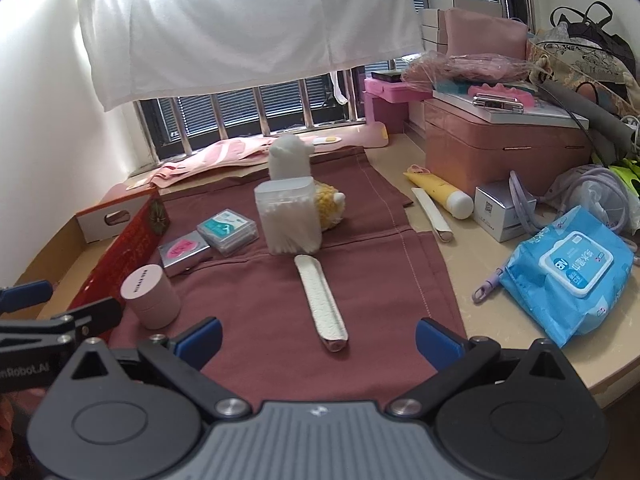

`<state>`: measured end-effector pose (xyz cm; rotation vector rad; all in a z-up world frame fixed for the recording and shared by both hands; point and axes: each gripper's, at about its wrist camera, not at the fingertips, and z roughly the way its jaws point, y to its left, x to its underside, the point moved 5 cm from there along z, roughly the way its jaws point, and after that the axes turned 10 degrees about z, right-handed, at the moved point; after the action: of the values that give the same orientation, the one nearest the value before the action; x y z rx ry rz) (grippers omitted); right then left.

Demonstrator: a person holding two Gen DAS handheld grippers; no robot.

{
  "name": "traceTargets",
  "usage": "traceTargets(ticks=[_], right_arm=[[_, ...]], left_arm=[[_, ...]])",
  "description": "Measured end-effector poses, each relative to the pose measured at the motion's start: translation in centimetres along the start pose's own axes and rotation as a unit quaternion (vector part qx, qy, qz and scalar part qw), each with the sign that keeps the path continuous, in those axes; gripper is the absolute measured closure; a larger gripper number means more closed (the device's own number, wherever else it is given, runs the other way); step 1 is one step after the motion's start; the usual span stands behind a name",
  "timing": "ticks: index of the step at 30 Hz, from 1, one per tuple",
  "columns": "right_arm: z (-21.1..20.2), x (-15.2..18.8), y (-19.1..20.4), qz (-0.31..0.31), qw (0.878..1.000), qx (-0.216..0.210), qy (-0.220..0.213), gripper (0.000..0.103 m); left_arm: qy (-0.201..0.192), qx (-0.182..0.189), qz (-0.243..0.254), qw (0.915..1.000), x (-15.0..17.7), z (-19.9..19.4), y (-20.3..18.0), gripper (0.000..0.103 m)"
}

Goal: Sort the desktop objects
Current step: 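Move the right tool toward the white nail file while the left tool approaches the pink jar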

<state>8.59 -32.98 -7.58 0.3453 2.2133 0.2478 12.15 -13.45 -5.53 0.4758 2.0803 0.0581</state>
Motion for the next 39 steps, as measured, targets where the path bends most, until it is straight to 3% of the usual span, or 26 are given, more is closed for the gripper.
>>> traceTargets(ticks=[17,21,34,39], right_arm=[[6.5,-0.2,-1.8,-0.027,0.999,0.01,0.022,0.001],[7.9,-0.2,-1.7,-0.042,0.999,0.023,0.025,0.008],[10.9,-0.8,-0.8,-0.093,0.994,0.014,0.055,0.009],[11.6,-1.0,-0.3,-0.103,0.993,0.011,0.057,0.013]], left_arm=[[0.067,-0.028,-0.05,0.9961,0.7,7.8,-0.7,0.0],[0.076,-0.044,-0.046,0.9951,0.7,9.3,-0.9,0.0],[0.085,-0.07,-0.041,0.9931,0.6,10.5,-1.4,0.0],[0.09,-0.072,-0.044,0.9924,0.7,10.9,-1.4,0.0]])
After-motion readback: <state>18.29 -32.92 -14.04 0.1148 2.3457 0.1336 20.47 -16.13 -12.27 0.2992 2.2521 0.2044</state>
